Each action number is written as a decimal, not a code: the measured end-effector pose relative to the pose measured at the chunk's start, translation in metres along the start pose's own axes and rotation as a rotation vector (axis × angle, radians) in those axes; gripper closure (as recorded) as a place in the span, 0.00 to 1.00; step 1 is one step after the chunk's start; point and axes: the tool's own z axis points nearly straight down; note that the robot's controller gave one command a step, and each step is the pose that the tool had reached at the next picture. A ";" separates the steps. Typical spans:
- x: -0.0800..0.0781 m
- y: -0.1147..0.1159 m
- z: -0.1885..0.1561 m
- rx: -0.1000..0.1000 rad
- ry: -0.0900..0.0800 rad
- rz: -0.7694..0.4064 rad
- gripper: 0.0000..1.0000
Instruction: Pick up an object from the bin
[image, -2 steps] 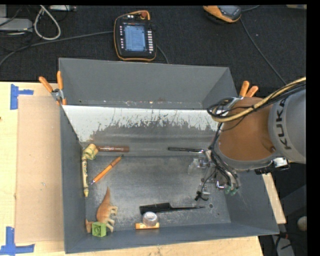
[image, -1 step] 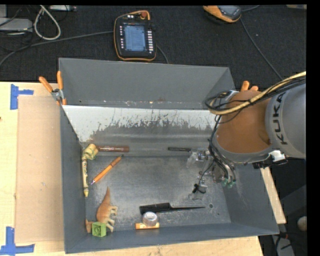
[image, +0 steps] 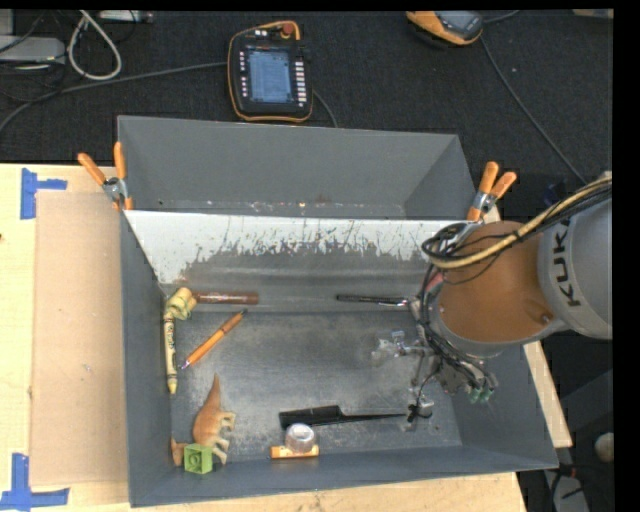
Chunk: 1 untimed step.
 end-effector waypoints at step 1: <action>0.000 -0.006 0.019 0.000 -0.011 0.018 0.00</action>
Offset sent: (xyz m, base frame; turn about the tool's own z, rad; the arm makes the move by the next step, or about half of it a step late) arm -0.0117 0.0264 -0.0362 -0.4657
